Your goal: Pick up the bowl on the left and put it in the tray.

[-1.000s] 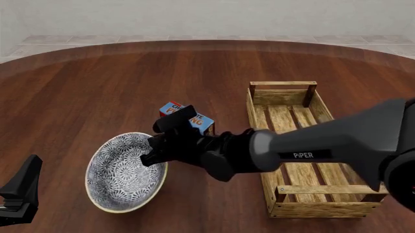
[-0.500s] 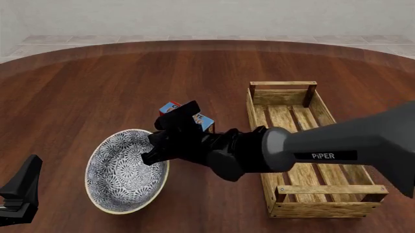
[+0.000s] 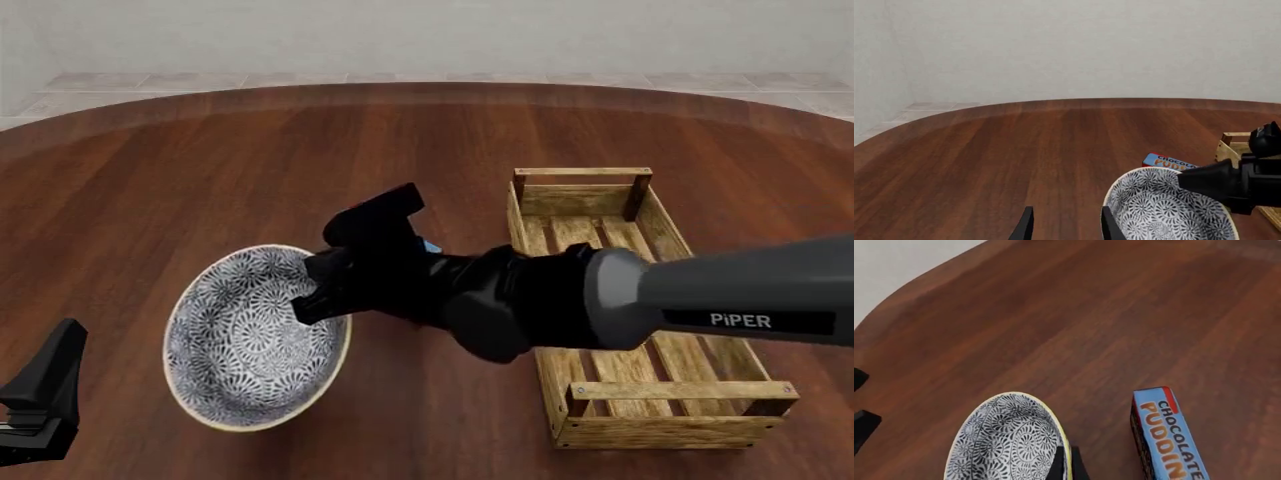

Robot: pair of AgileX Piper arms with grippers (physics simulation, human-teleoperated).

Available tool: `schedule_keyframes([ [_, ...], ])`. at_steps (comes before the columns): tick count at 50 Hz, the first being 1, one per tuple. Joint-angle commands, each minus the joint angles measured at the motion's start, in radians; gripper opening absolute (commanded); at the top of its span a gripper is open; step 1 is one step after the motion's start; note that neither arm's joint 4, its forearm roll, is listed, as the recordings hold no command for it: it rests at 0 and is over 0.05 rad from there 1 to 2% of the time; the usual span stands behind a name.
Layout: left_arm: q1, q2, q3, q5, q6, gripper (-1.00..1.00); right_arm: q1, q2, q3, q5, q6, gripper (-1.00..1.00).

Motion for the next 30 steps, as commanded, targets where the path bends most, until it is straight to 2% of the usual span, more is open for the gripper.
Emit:
schedule_keyframes([
  [1, 0.000, 0.000, 0.000, 0.000, 0.000, 1.00, -0.005, -0.081, 0.008, 0.029, 0.011, -1.00],
  [14, 0.000, 0.000, 0.000, 0.000, 0.000, 1.00, -0.005, -0.162, 0.021, 0.060, 0.029, -1.00],
  [30, 0.000, 0.000, 0.000, 0.000, 0.000, 1.00, -0.008, -0.244, 0.041, 0.084, 0.009, -1.00],
])
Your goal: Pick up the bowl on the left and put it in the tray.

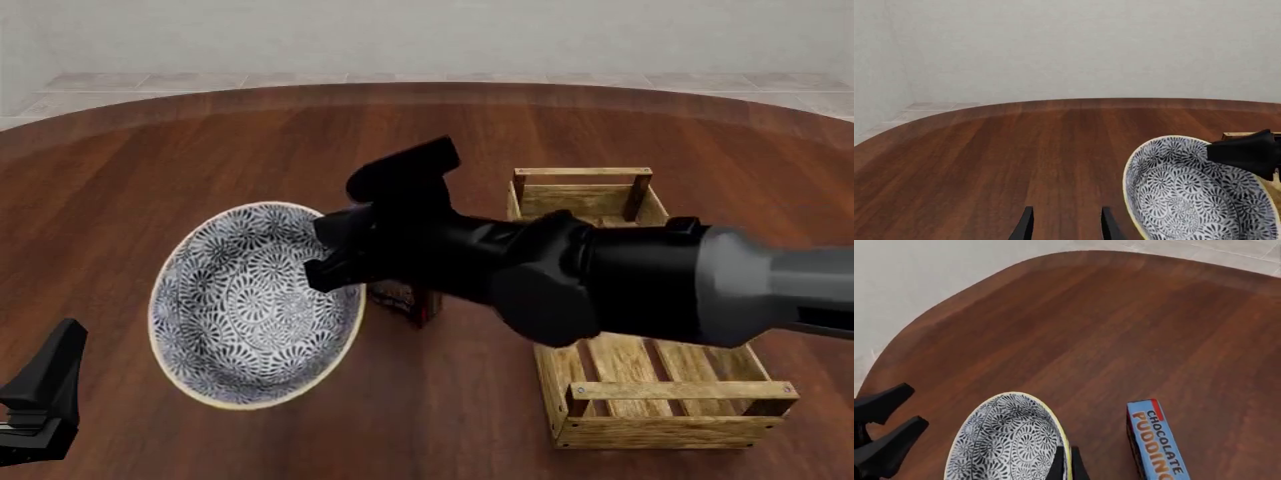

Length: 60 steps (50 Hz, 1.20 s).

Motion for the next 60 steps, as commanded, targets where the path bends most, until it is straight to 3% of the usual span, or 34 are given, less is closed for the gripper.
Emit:
schedule_keyframes([
  [1, 0.000, 0.000, 0.000, 0.000, 0.000, 1.00, -0.004, -0.073, 0.007, 0.022, -0.004, -1.00],
  [11, 0.000, 0.000, 0.000, 0.000, 0.000, 1.00, -0.004, -0.166, 0.013, 0.056, -0.015, -1.00],
  [30, 0.000, 0.000, 0.000, 0.000, 0.000, 1.00, 0.012, -0.203, 0.037, 0.063, -0.014, -1.00],
  [36, 0.000, 0.000, 0.000, 0.000, 0.000, 1.00, -0.014, -0.242, 0.044, 0.067, -0.052, -1.00],
  [60, 0.000, 0.000, 0.000, 0.000, 0.000, 1.00, -0.109, -0.345, 0.059, 0.077, -0.072, -1.00],
])
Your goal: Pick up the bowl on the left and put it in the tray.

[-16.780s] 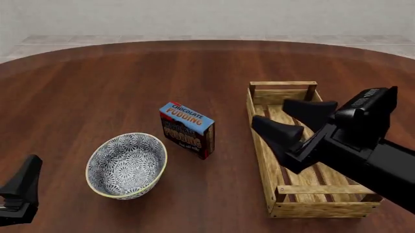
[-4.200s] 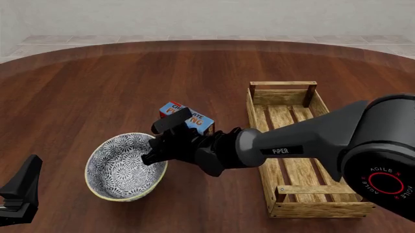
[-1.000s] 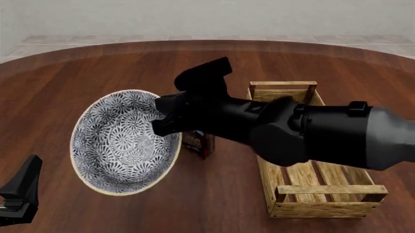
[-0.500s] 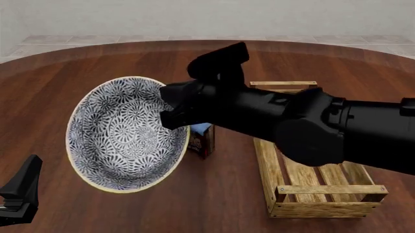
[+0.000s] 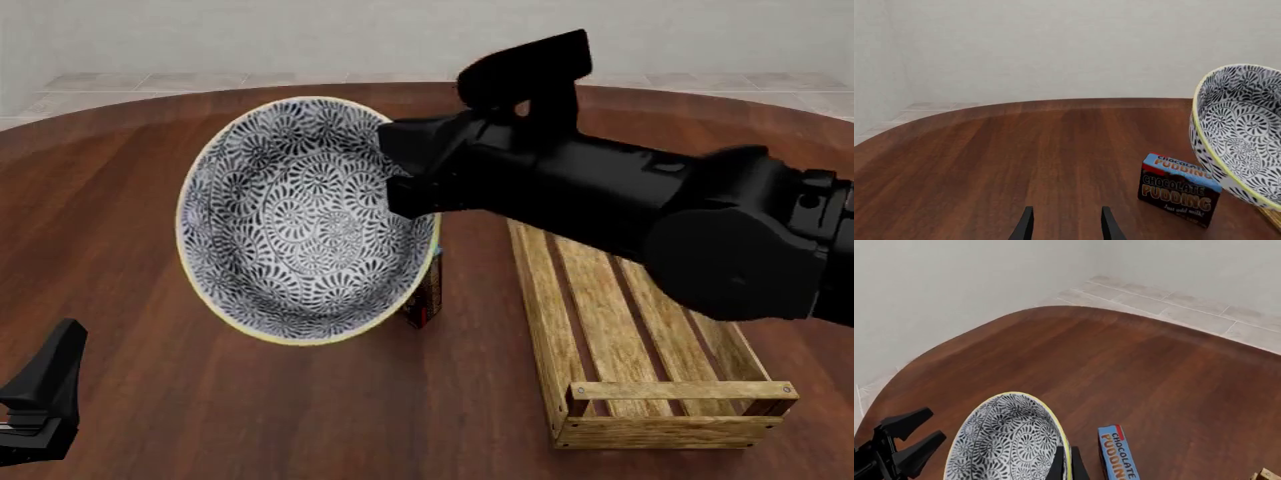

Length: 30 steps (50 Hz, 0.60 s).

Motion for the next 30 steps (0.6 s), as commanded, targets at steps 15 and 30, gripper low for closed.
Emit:
schedule_keyframes([
  [15, 0.000, 0.000, 0.000, 0.000, 0.000, 1.00, -0.079, -0.077, 0.022, -0.001, 0.014, -1.00],
  [30, 0.000, 0.000, 0.000, 0.000, 0.000, 1.00, -0.147, -0.139, 0.043, -0.003, 0.030, -1.00],
])
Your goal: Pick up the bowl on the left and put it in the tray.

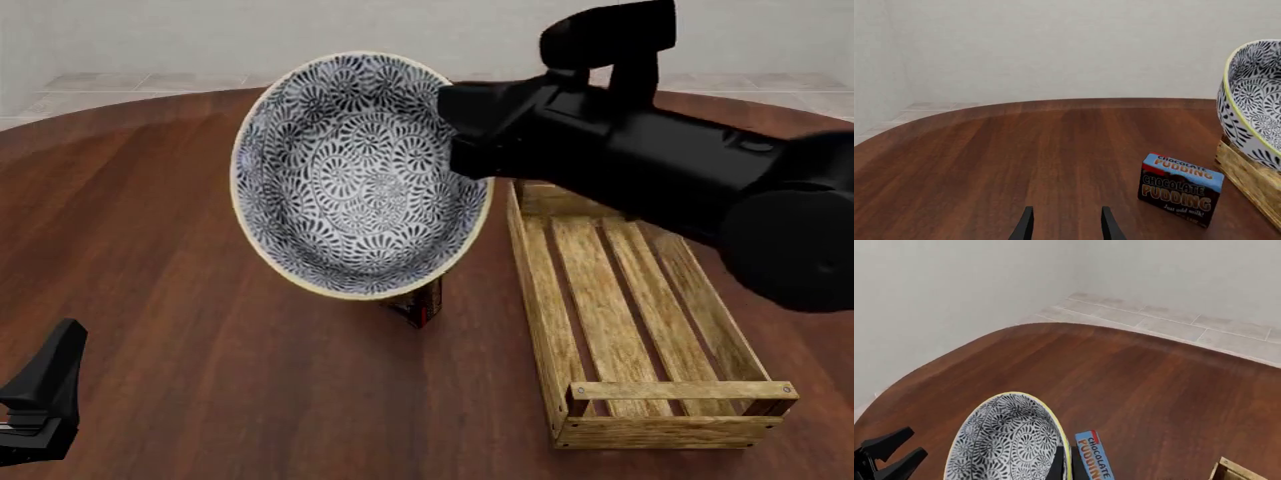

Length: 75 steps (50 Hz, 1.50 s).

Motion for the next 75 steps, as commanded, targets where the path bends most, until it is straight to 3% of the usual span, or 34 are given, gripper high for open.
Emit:
schedule_keyframes([
  [1, 0.000, 0.000, 0.000, 0.000, 0.000, 1.00, -0.055, -0.043, 0.007, -0.006, 0.014, -1.00],
  [5, 0.000, 0.000, 0.000, 0.000, 0.000, 1.00, -0.115, -0.059, 0.011, -0.021, -0.001, -1.00],
  [16, 0.000, 0.000, 0.000, 0.000, 0.000, 1.00, -0.185, -0.088, 0.003, -0.025, -0.047, -1.00],
  [40, 0.000, 0.000, 0.000, 0.000, 0.000, 1.00, -0.272, -0.148, 0.026, -0.007, -0.028, -1.00],
  [56, 0.000, 0.000, 0.000, 0.000, 0.000, 1.00, -0.340, -0.249, 0.033, 0.045, 0.008, -1.00],
  [59, 0.000, 0.000, 0.000, 0.000, 0.000, 1.00, -0.354, -0.251, 0.040, 0.062, 0.058, -1.00],
  [60, 0.000, 0.000, 0.000, 0.000, 0.000, 1.00, -0.353, -0.262, 0.042, 0.063, 0.046, -1.00],
  [62, 0.000, 0.000, 0.000, 0.000, 0.000, 1.00, -0.359, -0.248, 0.036, 0.082, 0.112, -1.00],
  [64, 0.000, 0.000, 0.000, 0.000, 0.000, 1.00, -0.364, -0.259, 0.036, 0.081, 0.095, -1.00],
  [65, 0.000, 0.000, 0.000, 0.000, 0.000, 1.00, -0.376, -0.256, 0.036, 0.089, 0.129, -1.00],
  [75, 0.000, 0.000, 0.000, 0.000, 0.000, 1.00, -0.391, -0.308, 0.030, 0.127, 0.138, -1.00],
])
